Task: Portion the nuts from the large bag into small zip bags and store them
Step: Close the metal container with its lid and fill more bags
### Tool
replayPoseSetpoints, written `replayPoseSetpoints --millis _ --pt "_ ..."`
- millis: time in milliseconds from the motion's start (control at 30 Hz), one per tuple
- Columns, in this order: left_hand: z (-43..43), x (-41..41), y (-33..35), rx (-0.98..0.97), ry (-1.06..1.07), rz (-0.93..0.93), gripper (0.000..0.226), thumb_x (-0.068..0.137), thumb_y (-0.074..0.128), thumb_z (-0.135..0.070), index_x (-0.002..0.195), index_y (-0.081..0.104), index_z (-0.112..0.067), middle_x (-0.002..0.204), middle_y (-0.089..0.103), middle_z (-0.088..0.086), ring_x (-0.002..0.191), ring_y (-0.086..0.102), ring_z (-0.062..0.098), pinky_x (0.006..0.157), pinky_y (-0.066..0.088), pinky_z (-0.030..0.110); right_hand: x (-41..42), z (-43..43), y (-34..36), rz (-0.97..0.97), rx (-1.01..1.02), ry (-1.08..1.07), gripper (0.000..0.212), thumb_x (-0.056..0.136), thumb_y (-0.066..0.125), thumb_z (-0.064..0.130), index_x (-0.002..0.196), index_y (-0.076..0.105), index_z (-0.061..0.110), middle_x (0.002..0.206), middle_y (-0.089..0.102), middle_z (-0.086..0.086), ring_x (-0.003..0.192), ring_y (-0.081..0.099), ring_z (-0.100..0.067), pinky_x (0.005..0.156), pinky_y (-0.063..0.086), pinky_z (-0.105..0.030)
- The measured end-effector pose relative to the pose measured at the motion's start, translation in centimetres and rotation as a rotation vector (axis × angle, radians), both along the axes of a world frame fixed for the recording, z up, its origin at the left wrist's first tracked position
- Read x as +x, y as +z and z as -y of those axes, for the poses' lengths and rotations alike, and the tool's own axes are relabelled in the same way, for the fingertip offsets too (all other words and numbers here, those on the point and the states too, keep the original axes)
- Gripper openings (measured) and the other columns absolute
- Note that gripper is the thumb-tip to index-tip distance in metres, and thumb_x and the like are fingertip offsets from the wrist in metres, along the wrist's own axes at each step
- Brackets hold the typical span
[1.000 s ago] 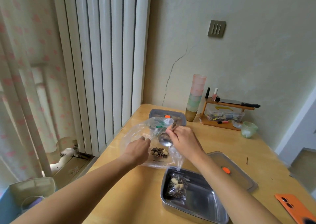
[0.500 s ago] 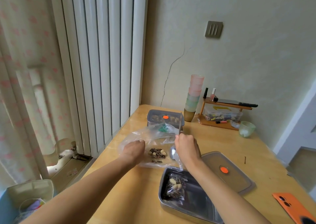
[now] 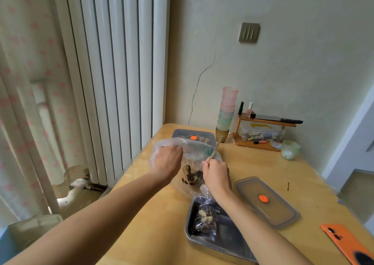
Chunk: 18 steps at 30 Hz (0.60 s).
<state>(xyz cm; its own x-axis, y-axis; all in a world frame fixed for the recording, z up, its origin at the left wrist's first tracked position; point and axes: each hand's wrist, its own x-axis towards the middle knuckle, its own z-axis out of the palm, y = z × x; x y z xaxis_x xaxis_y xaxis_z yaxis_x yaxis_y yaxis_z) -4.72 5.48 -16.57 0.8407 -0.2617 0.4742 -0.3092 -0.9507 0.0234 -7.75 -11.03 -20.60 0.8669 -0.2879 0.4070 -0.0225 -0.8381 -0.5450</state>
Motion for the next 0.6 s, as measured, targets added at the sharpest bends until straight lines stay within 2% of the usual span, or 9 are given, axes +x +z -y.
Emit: replayPoseSetpoints --millis 67,133,167,267,367,500,567,600 --pt "1.1 0.1 0.7 -0.01 -0.054 0.005 0.031 0.099 0.038 0.006 0.109 0.065 -0.005 0.08 0.053 0.004 0.061 0.051 0.018 0.052 0.043 0.03 -0.3 0.2 -0.3 -0.017 0.142 -0.009 0.03 0.104 0.059 0.024 0.085 0.074 0.006 0.083 0.07 -0.005 0.07 0.066 -0.017 0.056 0.044 -0.017" --pt "2.1 -0.1 1.1 -0.008 -0.101 -0.005 0.032 0.098 0.039 0.009 0.113 0.065 -0.002 0.082 0.058 0.007 0.064 0.056 0.021 0.053 0.053 0.033 -0.6 0.6 -0.5 -0.047 0.287 -0.046 0.025 0.103 0.061 0.025 0.088 0.076 0.012 0.085 0.074 -0.002 0.077 0.072 -0.018 0.064 0.058 -0.027" --pt "2.6 -0.3 1.2 0.004 -0.117 -0.006 0.031 0.098 0.041 0.009 0.113 0.065 -0.002 0.084 0.062 0.008 0.065 0.058 0.021 0.056 0.057 0.035 -0.8 0.9 -0.5 -0.069 0.338 -0.069 0.024 0.103 0.061 0.028 0.09 0.077 0.014 0.084 0.076 -0.001 0.078 0.073 -0.017 0.066 0.06 -0.028" --pt "3.5 -0.5 1.1 0.049 -0.139 -0.011 0.029 0.098 0.043 0.008 0.111 0.066 -0.003 0.091 0.068 0.01 0.067 0.06 0.021 0.059 0.06 0.036 -1.2 1.5 -0.4 -0.123 0.446 -0.1 0.024 0.104 0.06 0.033 0.092 0.076 0.02 0.072 0.076 0.002 0.067 0.069 -0.006 0.055 0.05 -0.016" --pt "3.5 0.0 0.7 0.057 -0.117 -0.001 0.029 0.098 0.044 0.006 0.11 0.068 -0.004 0.089 0.069 0.009 0.068 0.064 0.021 0.06 0.061 0.037 -1.1 1.8 -0.3 -0.137 0.492 -0.136 0.032 0.103 0.06 0.038 0.085 0.077 0.018 0.064 0.074 0.007 0.064 0.071 -0.013 0.062 0.057 -0.029" --pt "1.9 0.2 0.9 0.13 -0.028 -0.015 0.03 0.095 0.044 0.005 0.101 0.07 -0.009 0.083 0.067 0.006 0.067 0.063 0.022 0.059 0.053 0.034 -1.0 1.8 -0.3 -0.172 0.53 -0.142 0.033 0.101 0.061 0.029 0.074 0.075 0.018 0.063 0.074 0.007 0.069 0.072 -0.018 0.075 0.063 -0.039" --pt "0.4 0.3 0.5 0.181 0.025 -0.11 0.029 0.094 0.043 0.002 0.102 0.069 -0.009 0.088 0.066 0.007 0.071 0.061 0.023 0.06 0.048 0.034 -0.9 1.8 -0.3 -0.166 0.521 -0.15 0.034 0.1 0.06 0.028 0.073 0.077 0.015 0.061 0.072 0.008 0.069 0.07 -0.017 0.077 0.061 -0.037" --pt "-0.5 0.6 0.0 0.188 0.044 -0.19 0.027 0.094 0.044 0.0 0.106 0.067 -0.009 0.097 0.067 0.009 0.079 0.063 0.025 0.065 0.049 0.034 -0.9 1.7 -0.2 -0.165 0.51 -0.149 0.033 0.1 0.06 0.027 0.076 0.078 0.013 0.062 0.072 0.008 0.07 0.069 -0.016 0.076 0.059 -0.033"
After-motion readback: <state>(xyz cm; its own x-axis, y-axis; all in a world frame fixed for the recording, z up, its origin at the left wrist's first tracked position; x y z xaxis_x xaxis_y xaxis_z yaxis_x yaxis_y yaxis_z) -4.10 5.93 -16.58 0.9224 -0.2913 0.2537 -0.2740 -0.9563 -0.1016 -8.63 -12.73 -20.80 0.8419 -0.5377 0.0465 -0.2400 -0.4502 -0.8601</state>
